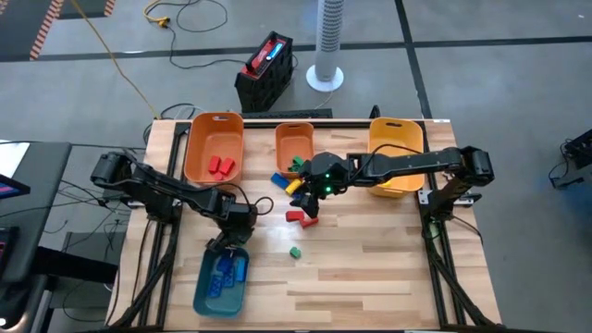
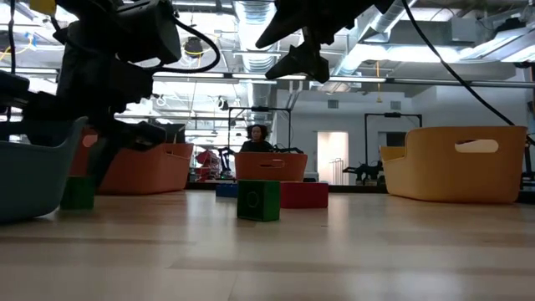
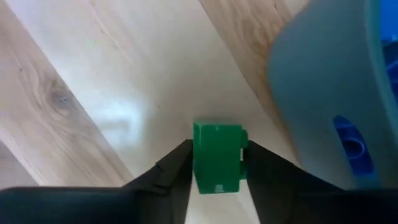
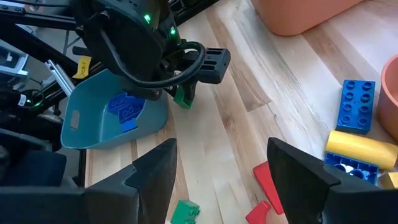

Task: Sort blocks
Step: Put the green game piece into the right orange bin

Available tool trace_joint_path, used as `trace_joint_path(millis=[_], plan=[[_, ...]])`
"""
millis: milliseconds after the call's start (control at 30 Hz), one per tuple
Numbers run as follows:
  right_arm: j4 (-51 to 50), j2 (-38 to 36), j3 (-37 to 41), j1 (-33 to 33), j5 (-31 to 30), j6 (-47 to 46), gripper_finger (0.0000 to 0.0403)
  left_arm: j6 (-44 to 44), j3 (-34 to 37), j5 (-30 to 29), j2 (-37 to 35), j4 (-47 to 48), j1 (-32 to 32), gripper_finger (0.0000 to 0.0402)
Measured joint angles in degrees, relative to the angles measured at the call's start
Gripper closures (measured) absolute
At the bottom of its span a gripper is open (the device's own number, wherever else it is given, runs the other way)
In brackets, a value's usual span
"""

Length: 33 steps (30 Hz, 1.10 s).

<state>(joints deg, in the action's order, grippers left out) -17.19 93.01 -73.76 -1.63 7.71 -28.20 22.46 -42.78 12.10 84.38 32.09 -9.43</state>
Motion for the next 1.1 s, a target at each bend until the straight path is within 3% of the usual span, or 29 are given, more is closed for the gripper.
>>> trace_joint_path(millis=[167, 333, 567, 833, 1100], plan=[[-0.65, 0.00, 0.00, 0.00, -0.03, -0.02, 0.0143, -2.64, 0.00, 0.02, -0.05, -0.57, 0.38, 0.0318], [-0.63, 0.00, 0.00, 0.00, -0.03, 1.46, 0.0143, -3.89, 0.02, -0.40, -2.36, -1.26, 1.56, 0.0318], [-0.57, 0.00, 0.00, 1.43, -0.57, 7.83, 0.0143, -6.62, 0.02, -7.07, -9.43, -4.73, 5.15, 0.0309], [0.29, 0.00, 0.00, 3.83, -6.06, 16.08, 0.0143, -14.41, 0.02, -8.55, -16.00, -19.38, 9.07, 0.0309], [0.23, 0.00, -0.02, 3.87, -8.26, 17.45, 0.0143, -20.03, 0.02, -8.50, -15.76, -33.41, 9.49, 0.0309]])
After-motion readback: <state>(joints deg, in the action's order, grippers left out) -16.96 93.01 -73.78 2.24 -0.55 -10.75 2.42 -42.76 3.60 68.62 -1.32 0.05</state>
